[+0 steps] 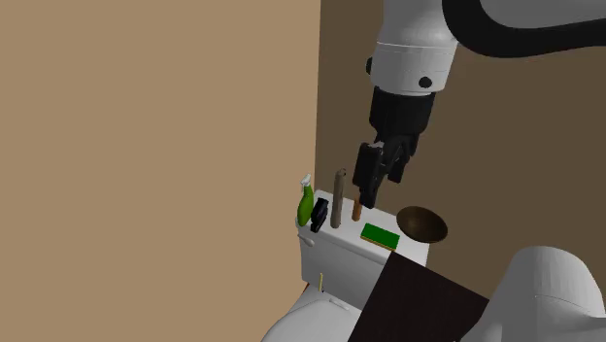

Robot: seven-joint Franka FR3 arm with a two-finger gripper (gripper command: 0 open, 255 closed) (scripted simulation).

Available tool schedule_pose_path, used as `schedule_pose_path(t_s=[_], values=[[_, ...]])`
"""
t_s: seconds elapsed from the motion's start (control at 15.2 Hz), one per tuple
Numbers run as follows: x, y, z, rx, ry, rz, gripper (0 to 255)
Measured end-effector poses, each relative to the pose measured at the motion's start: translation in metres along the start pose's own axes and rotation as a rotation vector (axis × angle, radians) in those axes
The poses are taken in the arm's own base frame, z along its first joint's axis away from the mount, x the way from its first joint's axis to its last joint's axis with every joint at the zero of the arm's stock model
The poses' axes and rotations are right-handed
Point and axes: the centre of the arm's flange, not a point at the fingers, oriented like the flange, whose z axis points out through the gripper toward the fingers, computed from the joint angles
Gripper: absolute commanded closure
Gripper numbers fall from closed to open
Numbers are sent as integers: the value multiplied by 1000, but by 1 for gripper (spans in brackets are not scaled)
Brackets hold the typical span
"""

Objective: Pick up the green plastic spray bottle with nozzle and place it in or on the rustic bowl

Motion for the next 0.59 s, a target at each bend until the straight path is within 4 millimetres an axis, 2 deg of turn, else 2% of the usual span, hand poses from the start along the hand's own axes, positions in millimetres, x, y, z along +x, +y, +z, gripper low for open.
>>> schedule_pose_path(t_s=[0.07,0.2,0.59], values=[[0,0,0,0,0,0,0],[8,-5,12,-10,13,33,0],[46,-16,72,-58,80,189,0]])
